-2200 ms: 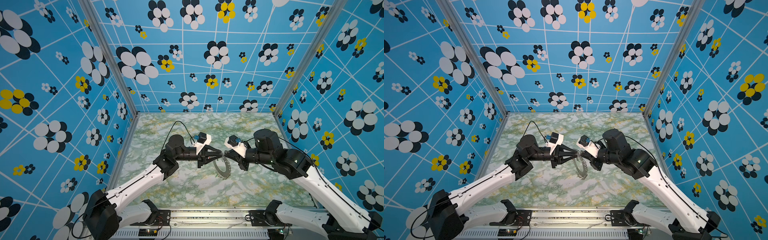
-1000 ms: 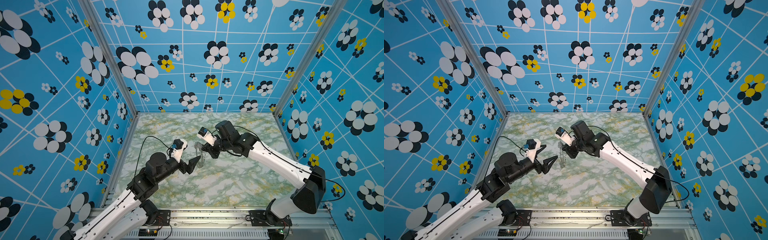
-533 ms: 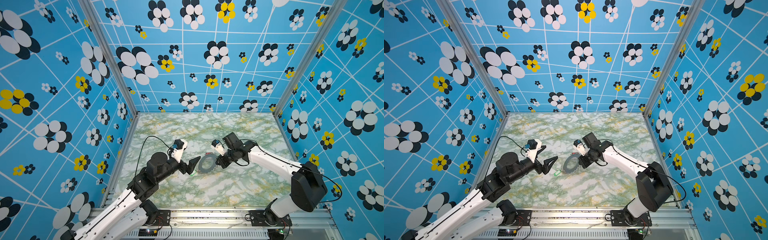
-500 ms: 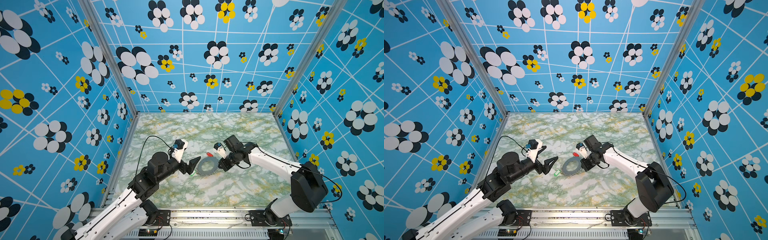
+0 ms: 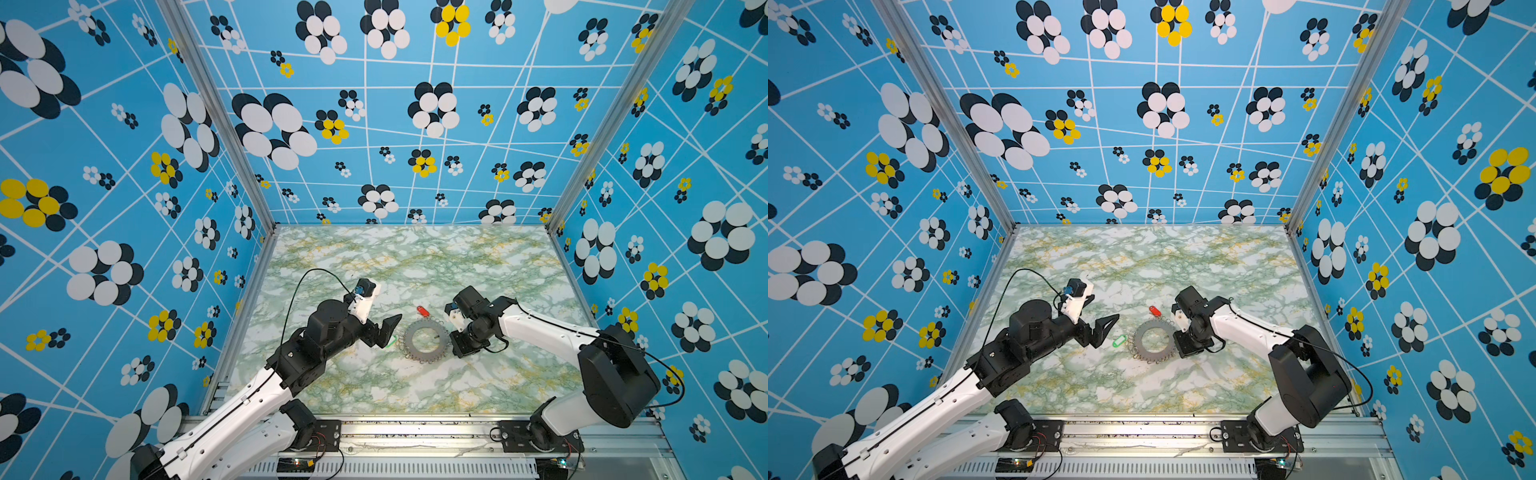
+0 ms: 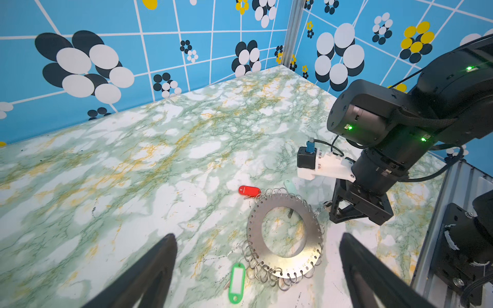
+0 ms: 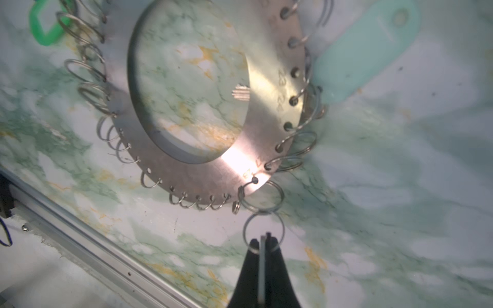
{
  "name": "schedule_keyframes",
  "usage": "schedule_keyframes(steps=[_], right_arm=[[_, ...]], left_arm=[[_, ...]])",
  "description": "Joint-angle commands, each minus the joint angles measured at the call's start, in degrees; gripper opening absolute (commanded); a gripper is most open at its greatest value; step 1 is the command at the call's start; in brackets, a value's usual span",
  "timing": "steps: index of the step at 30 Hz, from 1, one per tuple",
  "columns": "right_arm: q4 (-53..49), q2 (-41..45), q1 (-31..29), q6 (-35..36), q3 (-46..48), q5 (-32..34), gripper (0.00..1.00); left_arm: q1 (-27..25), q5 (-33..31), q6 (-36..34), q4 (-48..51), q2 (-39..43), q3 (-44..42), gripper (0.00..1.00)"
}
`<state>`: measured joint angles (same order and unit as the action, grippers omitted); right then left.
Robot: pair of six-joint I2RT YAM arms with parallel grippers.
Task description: Put the keys on the keyring
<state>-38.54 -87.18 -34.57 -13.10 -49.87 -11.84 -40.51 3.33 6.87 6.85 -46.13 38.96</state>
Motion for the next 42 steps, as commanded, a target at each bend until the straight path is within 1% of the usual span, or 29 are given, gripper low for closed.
schedule_keyframes(steps=[1, 3, 4, 5, 7, 10, 16, 21, 24, 28, 29, 33, 35, 39, 42], right_arm=[[-0.18, 1.91, 0.3, -5.12, 2.13, 5.81, 0.02], [0.27, 1.93, 0.29, -5.98, 2.83, 6.65, 0.03], [0.22, 2.02, 0.29, -6.54, 3.0, 7.25, 0.07], [0.22, 2.56, 0.29, -7.16, 3.26, 8.11, 0.15], [0.43, 4.64, 0.3, -8.23, 4.2, 10.39, 0.26], [0.8, 8.84, 0.37, -9.17, 5.45, 13.22, 0.36], [0.07, 12.78, 1.14, -8.01, 5.32, 15.66, 0.47], [1.72, 15.23, 2.03, -5.12, 3.89, 19.09, 0.59], [4.55, 16.79, 2.86, -2.87, 3.3, 21.4, 0.67], [9.18, 17.91, 5.51, 0.44, 2.06, 23.12, 0.79], [10.71, 18.0, 6.48, 1.4, 2.05, 23.79, 0.85], [16.33, 17.76, 10.5, 4.4, 1.76, 23.14, 0.96], [19.52, 17.68, 12.71, 5.58, 2.24, 22.69, 0.99], [28.12, 17.1, 17.73, 7.33, 4.33, 22.68, 0.99], [36.46, 15.35, 20.93, 9.16, 7.03, 24.5, 0.99]], left_arm=[[0.5, -1.41, 1.16, 1.01, -0.1, 0.34, 0.96], [0.49, -1.72, 1.46, 0.97, -0.1, 0.26, 0.97], [0.52, -1.84, 1.65, 1.12, -0.04, 0.38, 0.97], [0.48, -1.97, 1.88, 1.26, -0.03, 0.33, 0.97], [0.51, -2.72, 2.31, 1.94, -0.07, 0.33, 0.97], [0.52, -4.56, 2.79, 3.38, -0.03, 0.0, 0.98], [0.52, -9.36, 3.75, 3.55, 0.38, -2.2, 0.99], [0.81, -13.89, 2.92, 2.08, -1.27, -3.69, 1.0], [1.26, -17.1, 1.69, 0.11, -2.42, -4.83, 0.99], [3.16, -20.71, 1.01, -3.33, -3.26, -6.92, 0.99], [3.78, -21.42, 0.87, -4.49, -3.31, -7.65, 0.99], [5.97, -25.36, -1.79, -9.77, -3.53, -10.41, 0.99], [7.54, -26.54, -2.86, -13.29, -3.77, -12.17, 0.99], [11.01, -28.66, -5.2, -22.33, -6.38, -16.07, 0.99], [13.37, -30.25, -7.57, -28.57, -9.28, -17.5, 0.99]])
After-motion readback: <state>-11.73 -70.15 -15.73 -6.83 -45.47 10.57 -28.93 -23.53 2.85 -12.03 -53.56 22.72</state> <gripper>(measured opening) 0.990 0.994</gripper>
